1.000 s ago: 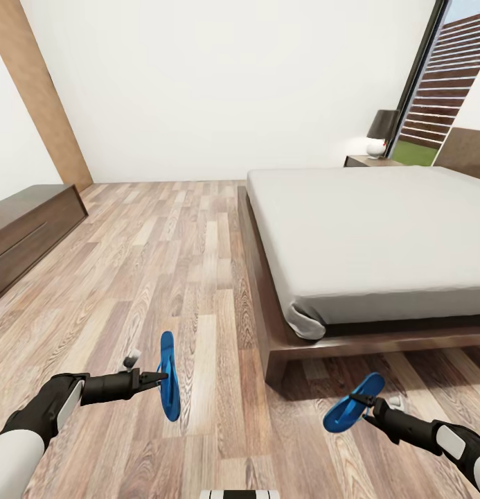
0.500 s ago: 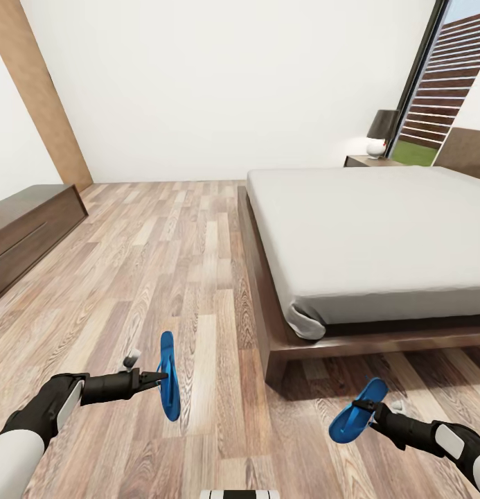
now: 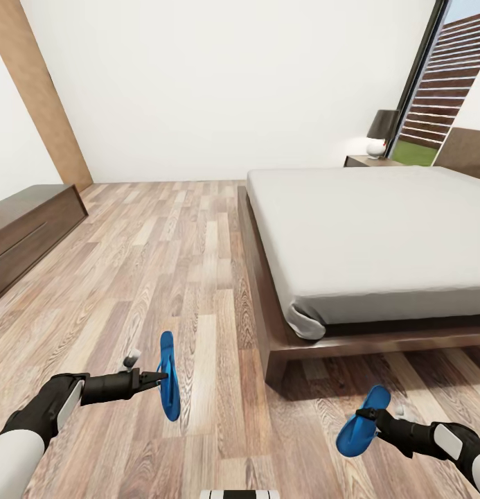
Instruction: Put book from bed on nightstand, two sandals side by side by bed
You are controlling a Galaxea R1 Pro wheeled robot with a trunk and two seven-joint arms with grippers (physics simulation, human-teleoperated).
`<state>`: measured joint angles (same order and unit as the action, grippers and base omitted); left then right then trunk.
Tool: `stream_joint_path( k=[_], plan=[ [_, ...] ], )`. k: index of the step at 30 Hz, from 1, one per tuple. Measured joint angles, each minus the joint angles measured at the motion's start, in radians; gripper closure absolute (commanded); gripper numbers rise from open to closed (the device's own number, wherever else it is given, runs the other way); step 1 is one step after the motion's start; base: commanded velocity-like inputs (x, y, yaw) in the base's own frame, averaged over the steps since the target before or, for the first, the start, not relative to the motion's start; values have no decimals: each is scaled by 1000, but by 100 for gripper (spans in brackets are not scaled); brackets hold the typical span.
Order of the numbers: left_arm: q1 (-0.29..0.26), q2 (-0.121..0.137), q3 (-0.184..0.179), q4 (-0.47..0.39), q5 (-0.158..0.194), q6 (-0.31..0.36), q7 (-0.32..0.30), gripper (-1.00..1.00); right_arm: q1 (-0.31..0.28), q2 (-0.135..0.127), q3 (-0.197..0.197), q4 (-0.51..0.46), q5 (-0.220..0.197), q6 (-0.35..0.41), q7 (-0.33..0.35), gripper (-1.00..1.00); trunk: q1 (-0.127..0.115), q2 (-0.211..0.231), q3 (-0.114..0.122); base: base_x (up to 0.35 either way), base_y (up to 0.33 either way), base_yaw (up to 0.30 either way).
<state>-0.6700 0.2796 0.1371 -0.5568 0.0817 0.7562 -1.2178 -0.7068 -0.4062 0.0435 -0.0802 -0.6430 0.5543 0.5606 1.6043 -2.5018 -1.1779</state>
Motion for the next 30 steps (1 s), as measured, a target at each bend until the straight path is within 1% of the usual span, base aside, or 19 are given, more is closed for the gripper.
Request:
stream_joint_path(
  k=[4,6,8,12,18,20,22,26,27,29,30],
  plan=[
    [0,0,0,0,0,0,0,100,0,0,1,-10,1,0,-3,100,0,0,0,0,0,0],
    [0,0,0,0,0,0,0,100,0,0,11,-27,2,1,-8,100,0,0,0,0,0,0],
    [0,0,0,0,0,0,0,100,0,0,32,-41,4,2,-13,100,0,0,0,0,0,0],
    [0,-1,0,0,0,0,0,100,0,0,104,-71,5,2,-21,100,0,0,0,0,0,0],
    [0,-1,0,0,0,0,1,100,0,-2,140,-92,9,4,-23,100,0,0,0,0,0,0],
    [0,-1,-1,0,0,0,1,100,0,-2,161,-95,29,4,-25,100,0,0,0,0,0,0],
    [0,-1,-1,0,0,0,0,100,0,-2,169,-100,52,4,-26,100,0,0,0,0,0,0],
    [0,-2,-1,0,0,0,0,100,-1,-3,177,-127,138,5,-27,100,0,0,0,0,0,0],
    [0,-2,-1,0,0,0,0,100,-1,-3,177,-131,152,5,-27,100,0,0,0,0,0,0],
    [0,-2,-1,0,0,0,0,100,-2,-3,180,-140,207,11,-27,100,0,0,0,0,0,0],
    [0,-2,-1,0,0,0,0,100,-2,-3,180,-142,220,17,-27,100,0,0,0,0,0,0]
  ],
)
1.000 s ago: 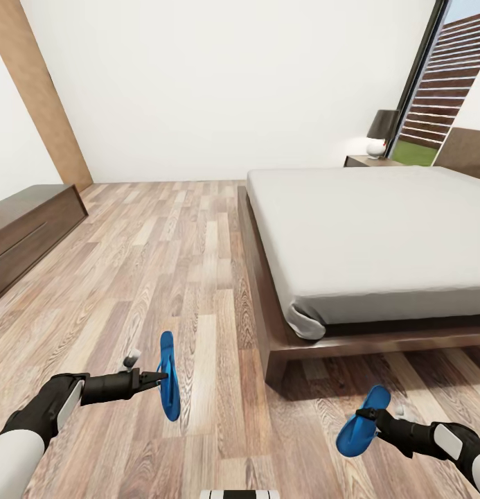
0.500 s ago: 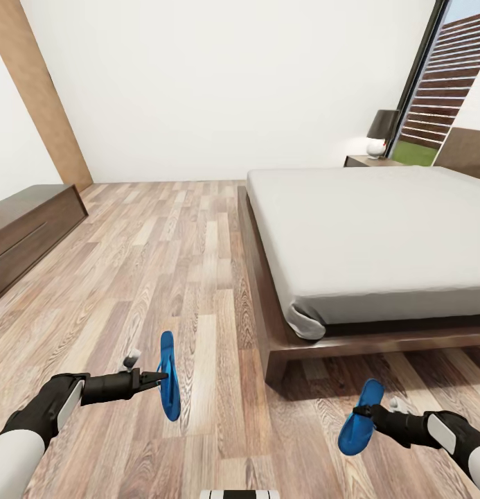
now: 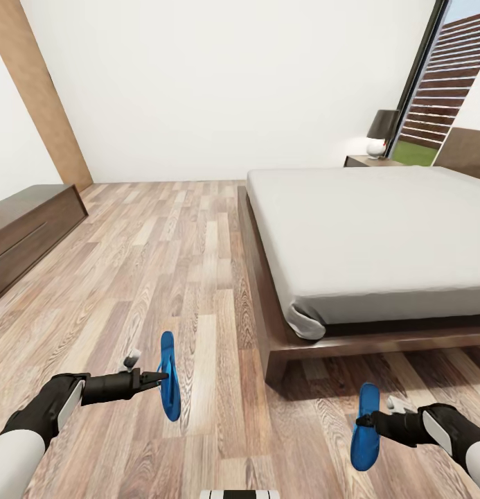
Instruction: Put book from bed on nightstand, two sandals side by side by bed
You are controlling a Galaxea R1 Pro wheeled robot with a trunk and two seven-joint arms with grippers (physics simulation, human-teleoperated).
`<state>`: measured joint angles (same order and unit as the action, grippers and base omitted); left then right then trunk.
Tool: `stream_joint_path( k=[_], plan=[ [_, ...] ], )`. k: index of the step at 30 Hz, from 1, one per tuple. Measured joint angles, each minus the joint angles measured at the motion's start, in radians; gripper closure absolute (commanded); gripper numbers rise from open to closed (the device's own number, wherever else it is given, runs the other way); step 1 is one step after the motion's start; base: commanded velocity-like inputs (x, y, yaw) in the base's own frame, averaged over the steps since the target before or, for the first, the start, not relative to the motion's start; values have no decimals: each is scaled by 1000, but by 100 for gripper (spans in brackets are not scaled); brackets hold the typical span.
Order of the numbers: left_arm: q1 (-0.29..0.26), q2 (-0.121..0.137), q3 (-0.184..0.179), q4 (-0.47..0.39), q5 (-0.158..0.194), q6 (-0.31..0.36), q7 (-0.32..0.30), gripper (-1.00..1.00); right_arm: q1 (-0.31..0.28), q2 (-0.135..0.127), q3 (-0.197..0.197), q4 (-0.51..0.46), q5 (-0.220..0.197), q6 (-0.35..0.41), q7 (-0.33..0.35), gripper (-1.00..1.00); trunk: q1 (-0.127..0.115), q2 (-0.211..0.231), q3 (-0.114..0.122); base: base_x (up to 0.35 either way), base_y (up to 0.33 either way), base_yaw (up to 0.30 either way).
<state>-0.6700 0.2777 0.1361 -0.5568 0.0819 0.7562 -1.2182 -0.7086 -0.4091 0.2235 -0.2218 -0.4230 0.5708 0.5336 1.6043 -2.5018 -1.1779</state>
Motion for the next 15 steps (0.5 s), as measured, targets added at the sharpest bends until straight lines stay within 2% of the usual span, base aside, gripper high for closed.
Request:
stream_joint_path(
  k=[1,3,6,12,15],
  plan=[
    [0,0,0,0,0,0,1,100,0,0,0,-2,26,14,0,100,0,0,0,0,0,0],
    [0,0,0,0,0,0,1,100,-1,-1,-1,-16,53,53,-3,100,0,0,0,0,0,0],
    [0,0,0,0,0,0,1,100,-1,-2,1,-47,67,101,-22,100,0,0,0,0,0,0],
    [0,0,1,0,2,0,-4,100,-1,-1,0,-120,90,212,-129,100,0,0,0,0,0,0],
    [0,-1,1,0,2,0,-4,100,-2,-1,0,-145,109,246,-143,100,0,0,0,0,0,0]
  ],
)
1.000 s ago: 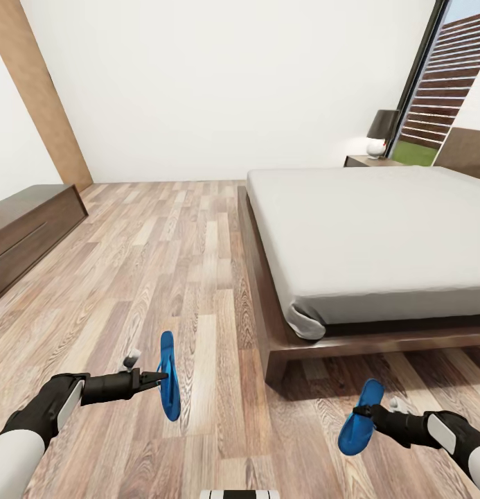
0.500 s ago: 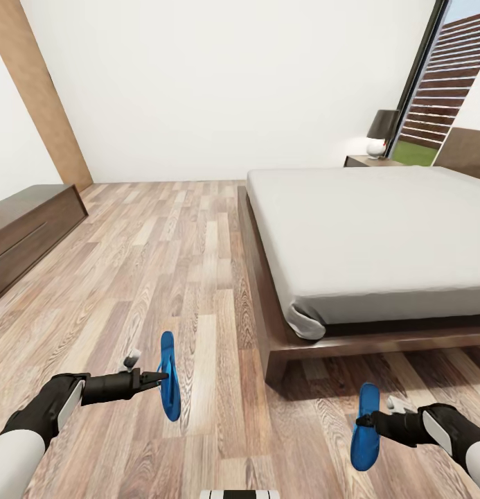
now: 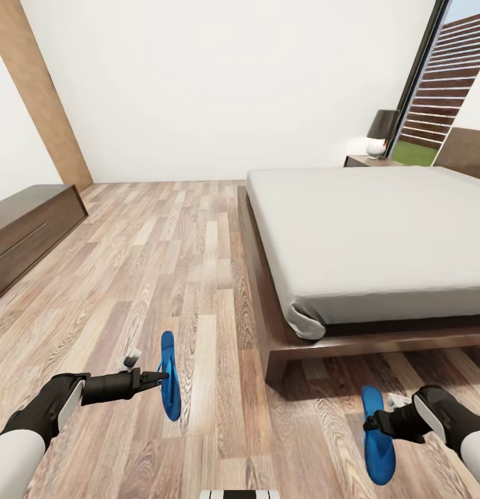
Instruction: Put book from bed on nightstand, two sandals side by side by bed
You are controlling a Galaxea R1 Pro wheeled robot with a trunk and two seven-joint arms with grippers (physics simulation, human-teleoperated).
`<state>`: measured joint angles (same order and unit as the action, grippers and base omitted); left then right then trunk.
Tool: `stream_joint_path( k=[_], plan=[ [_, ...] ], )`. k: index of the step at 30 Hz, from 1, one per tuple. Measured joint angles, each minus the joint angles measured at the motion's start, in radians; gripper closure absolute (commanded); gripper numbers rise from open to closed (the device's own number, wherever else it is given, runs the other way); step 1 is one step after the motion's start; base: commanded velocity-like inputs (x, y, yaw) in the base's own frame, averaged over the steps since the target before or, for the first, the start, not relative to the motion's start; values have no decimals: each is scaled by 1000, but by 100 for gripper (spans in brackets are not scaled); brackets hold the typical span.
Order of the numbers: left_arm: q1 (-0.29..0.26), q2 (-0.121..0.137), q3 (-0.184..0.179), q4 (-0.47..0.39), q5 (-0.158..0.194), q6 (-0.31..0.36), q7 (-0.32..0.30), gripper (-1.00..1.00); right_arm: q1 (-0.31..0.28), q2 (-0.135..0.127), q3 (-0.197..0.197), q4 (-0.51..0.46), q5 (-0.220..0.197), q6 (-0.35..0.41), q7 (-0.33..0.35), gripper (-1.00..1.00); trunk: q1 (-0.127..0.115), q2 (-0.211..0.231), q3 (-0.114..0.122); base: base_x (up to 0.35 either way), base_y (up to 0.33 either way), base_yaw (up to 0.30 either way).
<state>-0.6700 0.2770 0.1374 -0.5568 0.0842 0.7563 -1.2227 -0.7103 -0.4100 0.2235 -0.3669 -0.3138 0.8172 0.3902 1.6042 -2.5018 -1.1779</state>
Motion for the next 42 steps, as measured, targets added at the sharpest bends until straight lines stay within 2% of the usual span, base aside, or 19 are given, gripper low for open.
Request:
stream_joint_path(
  k=[4,8,19,30,42],
  plan=[
    [0,-1,0,0,1,0,0,100,-1,6,0,-21,80,42,-4,100,0,0,0,0,0,0],
    [0,-1,0,0,1,0,0,100,-2,9,0,-25,120,68,-4,100,0,0,0,0,0,0],
    [0,-6,0,-1,2,-1,-2,100,-7,12,0,-28,134,83,-28,100,0,0,0,0,0,0],
    [0,-8,4,-2,3,0,-3,100,-39,41,0,-42,134,113,-95,100,0,0,0,0,0,0],
    [0,-14,6,-3,6,0,-7,100,-63,43,0,-43,134,119,-119,100,0,0,0,0,0,0]
  ],
)
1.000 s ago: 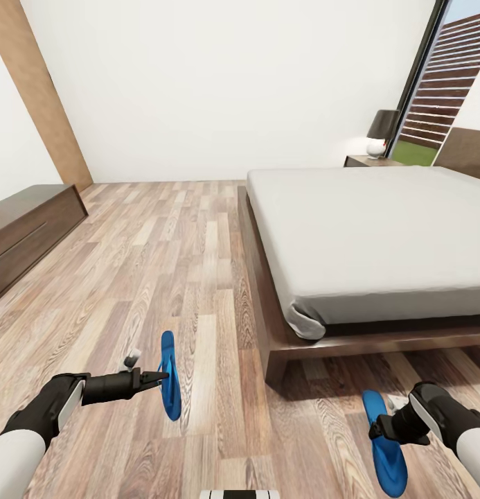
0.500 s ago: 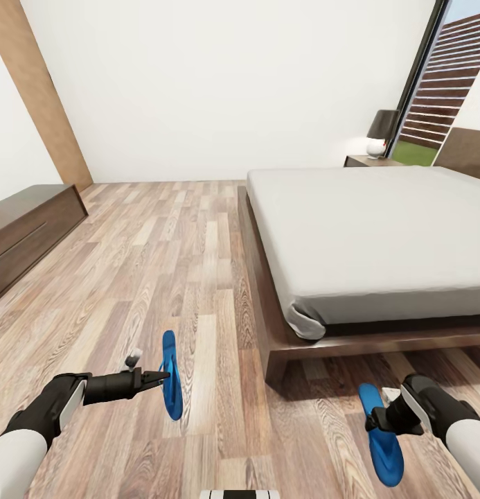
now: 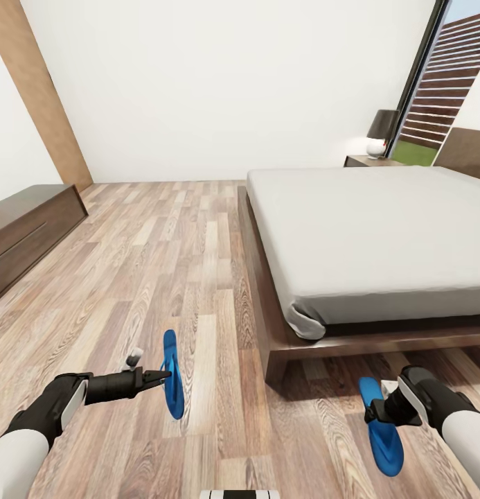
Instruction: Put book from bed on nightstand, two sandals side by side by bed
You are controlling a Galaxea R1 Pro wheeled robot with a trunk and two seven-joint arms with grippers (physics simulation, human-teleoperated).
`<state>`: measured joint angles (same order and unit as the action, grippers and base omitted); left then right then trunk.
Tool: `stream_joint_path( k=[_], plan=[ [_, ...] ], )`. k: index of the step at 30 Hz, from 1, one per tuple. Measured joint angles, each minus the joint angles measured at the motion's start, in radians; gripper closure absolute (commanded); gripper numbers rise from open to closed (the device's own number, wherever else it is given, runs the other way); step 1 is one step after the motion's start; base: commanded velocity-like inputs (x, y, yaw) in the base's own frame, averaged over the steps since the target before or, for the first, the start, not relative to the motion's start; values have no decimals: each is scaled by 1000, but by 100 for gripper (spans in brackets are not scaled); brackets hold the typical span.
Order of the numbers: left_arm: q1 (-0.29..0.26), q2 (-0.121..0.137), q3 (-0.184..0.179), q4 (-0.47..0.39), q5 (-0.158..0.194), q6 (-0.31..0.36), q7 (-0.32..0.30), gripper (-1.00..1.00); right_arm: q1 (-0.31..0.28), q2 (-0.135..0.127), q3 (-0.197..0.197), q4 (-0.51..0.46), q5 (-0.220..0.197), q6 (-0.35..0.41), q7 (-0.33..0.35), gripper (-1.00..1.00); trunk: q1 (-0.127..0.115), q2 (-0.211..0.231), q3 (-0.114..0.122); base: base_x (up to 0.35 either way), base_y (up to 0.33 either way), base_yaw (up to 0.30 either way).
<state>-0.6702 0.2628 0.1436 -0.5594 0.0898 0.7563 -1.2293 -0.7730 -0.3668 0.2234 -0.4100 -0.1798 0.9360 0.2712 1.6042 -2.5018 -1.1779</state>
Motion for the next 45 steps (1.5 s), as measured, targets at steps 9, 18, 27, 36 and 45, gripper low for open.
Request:
stream_joint_path(
  k=[9,18,27,36,45],
  plan=[
    [0,0,47,-6,0,-1,-3,100,-1,-4,-1,-14,40,-1,0,100,1,0,-8,0,0,0],
    [0,2,73,-11,-4,-2,-103,100,-1,-3,-1,-19,42,-1,-1,100,5,-3,-42,0,0,0],
    [0,4,73,-13,-3,-4,-128,100,-11,-5,-2,-20,44,-2,-3,100,9,-5,-77,0,0,0],
    [0,4,74,-15,-2,-4,-192,100,-36,-1,-2,-20,43,-1,-2,100,13,-7,-112,0,0,0],
    [0,3,74,-15,-2,-4,-201,100,-58,0,-2,-20,44,-1,-4,100,17,-9,-147,0,0,0]
  ],
)
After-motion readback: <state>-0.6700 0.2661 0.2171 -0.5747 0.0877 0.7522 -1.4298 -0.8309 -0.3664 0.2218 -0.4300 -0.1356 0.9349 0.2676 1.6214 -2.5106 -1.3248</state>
